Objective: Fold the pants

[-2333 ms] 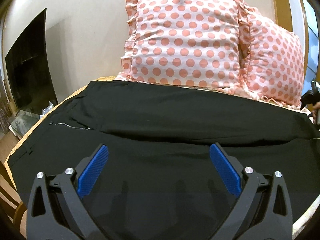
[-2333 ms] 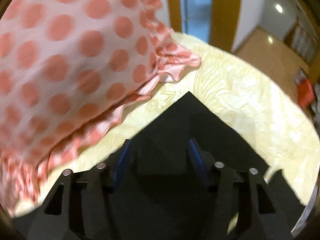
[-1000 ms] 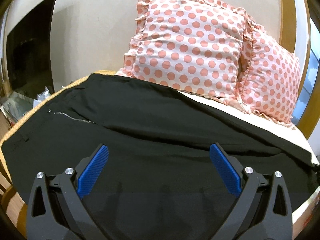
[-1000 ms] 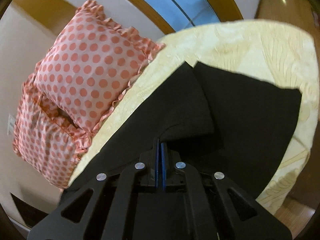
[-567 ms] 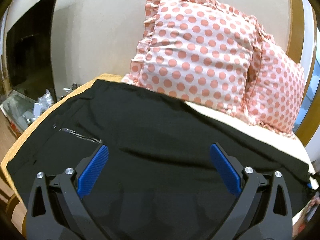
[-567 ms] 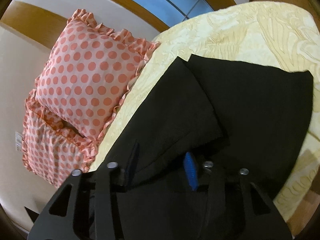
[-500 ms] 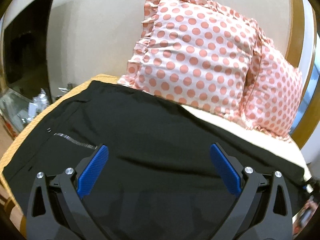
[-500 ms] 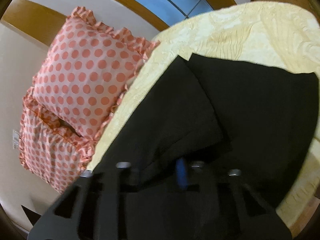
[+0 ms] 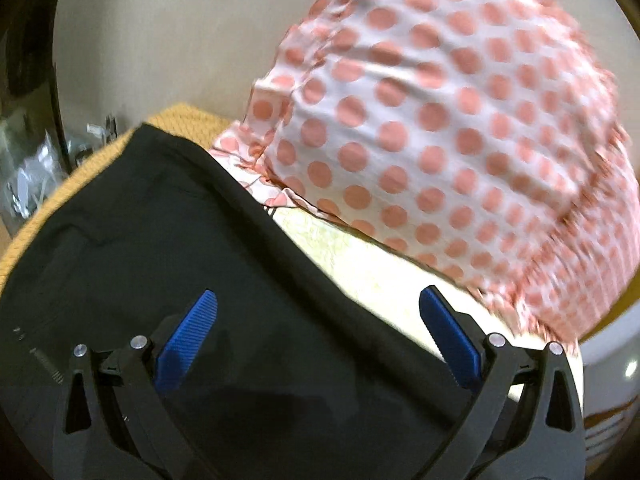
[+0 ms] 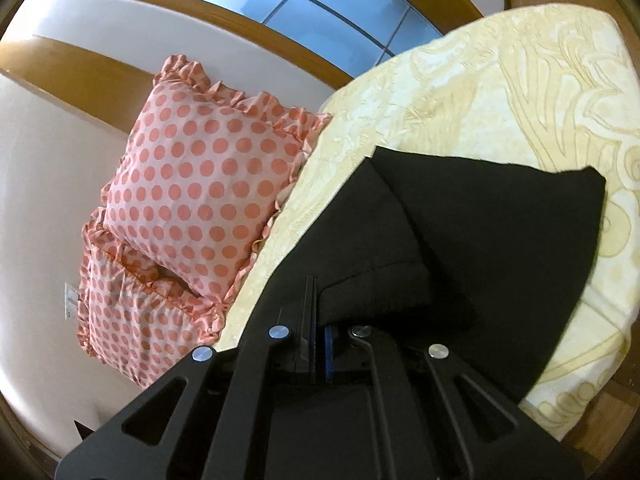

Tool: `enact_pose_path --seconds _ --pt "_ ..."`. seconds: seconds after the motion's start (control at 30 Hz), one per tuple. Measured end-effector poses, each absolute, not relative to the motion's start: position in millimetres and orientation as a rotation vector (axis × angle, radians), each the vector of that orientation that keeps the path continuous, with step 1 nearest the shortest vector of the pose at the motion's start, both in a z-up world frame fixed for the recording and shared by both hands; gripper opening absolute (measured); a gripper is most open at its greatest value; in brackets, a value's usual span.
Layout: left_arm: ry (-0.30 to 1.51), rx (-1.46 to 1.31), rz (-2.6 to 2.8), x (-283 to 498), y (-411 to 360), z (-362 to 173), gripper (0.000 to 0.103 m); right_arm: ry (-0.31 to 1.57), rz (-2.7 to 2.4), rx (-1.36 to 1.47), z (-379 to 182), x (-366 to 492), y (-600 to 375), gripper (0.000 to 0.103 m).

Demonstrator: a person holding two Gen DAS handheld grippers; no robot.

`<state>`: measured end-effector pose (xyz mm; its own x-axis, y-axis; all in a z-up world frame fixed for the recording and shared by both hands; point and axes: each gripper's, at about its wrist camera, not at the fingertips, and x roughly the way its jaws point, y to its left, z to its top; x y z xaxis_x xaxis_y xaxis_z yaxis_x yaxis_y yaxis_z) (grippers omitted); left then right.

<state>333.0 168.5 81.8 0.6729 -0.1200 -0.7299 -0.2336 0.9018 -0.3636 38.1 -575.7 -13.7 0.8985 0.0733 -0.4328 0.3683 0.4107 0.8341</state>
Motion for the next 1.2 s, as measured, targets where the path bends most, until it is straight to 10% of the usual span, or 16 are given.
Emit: enact_pose_path --seconds 0.2,0.33,0.8,1.2 --pt "0.951 -0.637 0.120 387.6 188.8 45.7 0.078 0.485 -0.207 1.079 -8.8 45.9 -569.3 0.002" --pt "0.988 -0.710 0.159 390.7 203.3 28.9 0.018 0.502 -0.206 1.062 -7.5 46.5 -570.0 0.002" --pt "0.693 -0.593 0.113 154.3 202.8 119.5 0.014 0.378 -0.164 1.006 42.5 46.6 -597.7 0.002" --pt "0.695 -0.688 0.274 5.1 197.4 27.0 0.011 0.522 -0.239 1.092 -1.5 30.5 -610.9 0.002"
